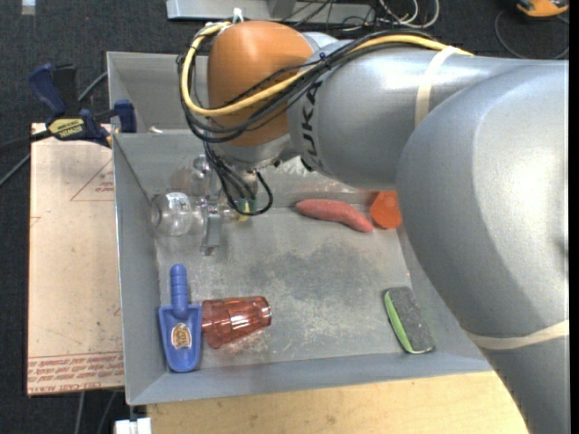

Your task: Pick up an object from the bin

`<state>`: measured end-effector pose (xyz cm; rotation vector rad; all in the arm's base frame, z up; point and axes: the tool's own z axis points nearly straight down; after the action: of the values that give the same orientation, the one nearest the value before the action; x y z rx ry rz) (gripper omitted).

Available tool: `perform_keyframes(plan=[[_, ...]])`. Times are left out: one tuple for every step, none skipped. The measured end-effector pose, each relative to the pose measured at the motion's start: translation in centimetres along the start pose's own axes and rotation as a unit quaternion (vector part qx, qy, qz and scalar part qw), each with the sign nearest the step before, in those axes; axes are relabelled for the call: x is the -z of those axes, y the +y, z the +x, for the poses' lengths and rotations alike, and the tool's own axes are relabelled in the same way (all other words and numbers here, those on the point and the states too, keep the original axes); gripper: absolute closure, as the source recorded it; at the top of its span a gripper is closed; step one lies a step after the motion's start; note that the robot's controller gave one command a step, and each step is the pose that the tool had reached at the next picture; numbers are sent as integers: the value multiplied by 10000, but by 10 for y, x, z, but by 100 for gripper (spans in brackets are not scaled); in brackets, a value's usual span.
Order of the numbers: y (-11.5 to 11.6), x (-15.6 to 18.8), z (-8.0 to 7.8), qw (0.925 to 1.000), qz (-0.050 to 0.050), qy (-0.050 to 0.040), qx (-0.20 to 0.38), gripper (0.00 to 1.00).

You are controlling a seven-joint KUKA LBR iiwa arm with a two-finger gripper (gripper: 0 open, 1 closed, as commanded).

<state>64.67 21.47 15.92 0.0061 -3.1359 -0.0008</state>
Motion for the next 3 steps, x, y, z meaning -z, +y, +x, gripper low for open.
perform_keyframes(plan=[[-1, 6, -2, 10000, -6, -38, -18, 0], [13, -82, 23, 9998, -44, -123, 141, 0], [-1, -73, 42, 10000, -14, -43, -22, 100]])
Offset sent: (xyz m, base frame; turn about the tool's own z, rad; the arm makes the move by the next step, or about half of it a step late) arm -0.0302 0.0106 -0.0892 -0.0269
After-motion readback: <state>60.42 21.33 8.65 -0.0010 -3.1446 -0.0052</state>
